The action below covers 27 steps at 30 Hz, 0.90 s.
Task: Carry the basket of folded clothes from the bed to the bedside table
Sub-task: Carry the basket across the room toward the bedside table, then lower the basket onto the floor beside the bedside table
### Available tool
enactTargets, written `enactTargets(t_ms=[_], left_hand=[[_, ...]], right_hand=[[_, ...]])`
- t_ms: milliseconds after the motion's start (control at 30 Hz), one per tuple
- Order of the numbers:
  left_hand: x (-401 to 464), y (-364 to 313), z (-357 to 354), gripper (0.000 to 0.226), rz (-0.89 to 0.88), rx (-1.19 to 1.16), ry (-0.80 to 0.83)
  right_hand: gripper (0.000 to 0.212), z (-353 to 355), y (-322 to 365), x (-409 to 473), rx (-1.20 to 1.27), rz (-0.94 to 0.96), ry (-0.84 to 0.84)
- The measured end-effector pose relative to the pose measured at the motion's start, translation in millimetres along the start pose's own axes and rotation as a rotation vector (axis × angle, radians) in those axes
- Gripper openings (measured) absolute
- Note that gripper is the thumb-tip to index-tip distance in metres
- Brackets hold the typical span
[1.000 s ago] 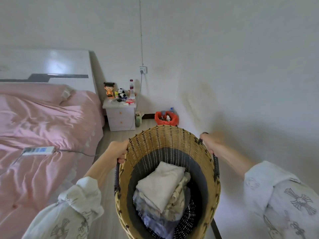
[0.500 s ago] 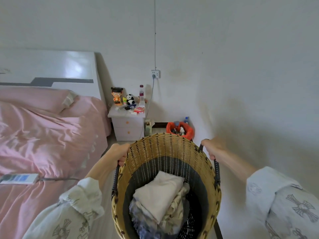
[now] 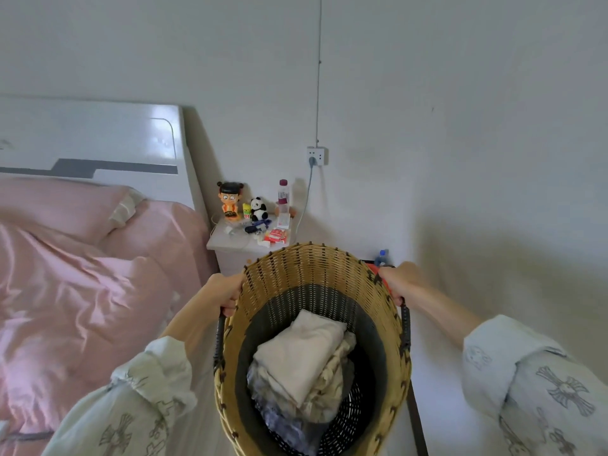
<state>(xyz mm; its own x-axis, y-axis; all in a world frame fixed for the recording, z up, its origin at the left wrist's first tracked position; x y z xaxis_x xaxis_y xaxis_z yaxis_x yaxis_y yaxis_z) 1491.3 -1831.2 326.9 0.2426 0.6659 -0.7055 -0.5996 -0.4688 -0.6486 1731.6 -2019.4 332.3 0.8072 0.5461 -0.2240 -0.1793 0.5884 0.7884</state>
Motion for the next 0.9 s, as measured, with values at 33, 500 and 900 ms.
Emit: enactTargets(t_ms=[33,500,900], left_hand=[[13.4,-15.6,-2.3,0.04,0.011,0.001,0.003],[233.1,-161.7,-24.5,0.031,0.17,0.139,0.05],[379.3,-200.3,-66.5,0.031,0.284,0.345,0.11]], right_hand=[[0.034,-2.0,5.6,22.9,-0.004,-0.005,0.017],[0.034,-62.6,58.9,270.3,-0.139,-0.086,0.052],[0.035,-117.6,-0.9,379.9,-0.089,-0.349,0.118]])
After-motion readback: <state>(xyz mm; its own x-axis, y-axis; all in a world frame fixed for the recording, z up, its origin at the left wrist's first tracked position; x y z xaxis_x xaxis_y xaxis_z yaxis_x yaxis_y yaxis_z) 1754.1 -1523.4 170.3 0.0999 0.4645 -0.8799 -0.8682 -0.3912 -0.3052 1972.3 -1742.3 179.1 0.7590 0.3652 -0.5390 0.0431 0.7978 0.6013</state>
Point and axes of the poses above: each hand's wrist, its own x-axis towards the middle knuckle, its own z-axis out of the back of the hand, y = z × x, the point moved 2 cm from there along x, towards the middle knuckle, and after that the axes turned 13 degrees about z, right-handed, at the moved point
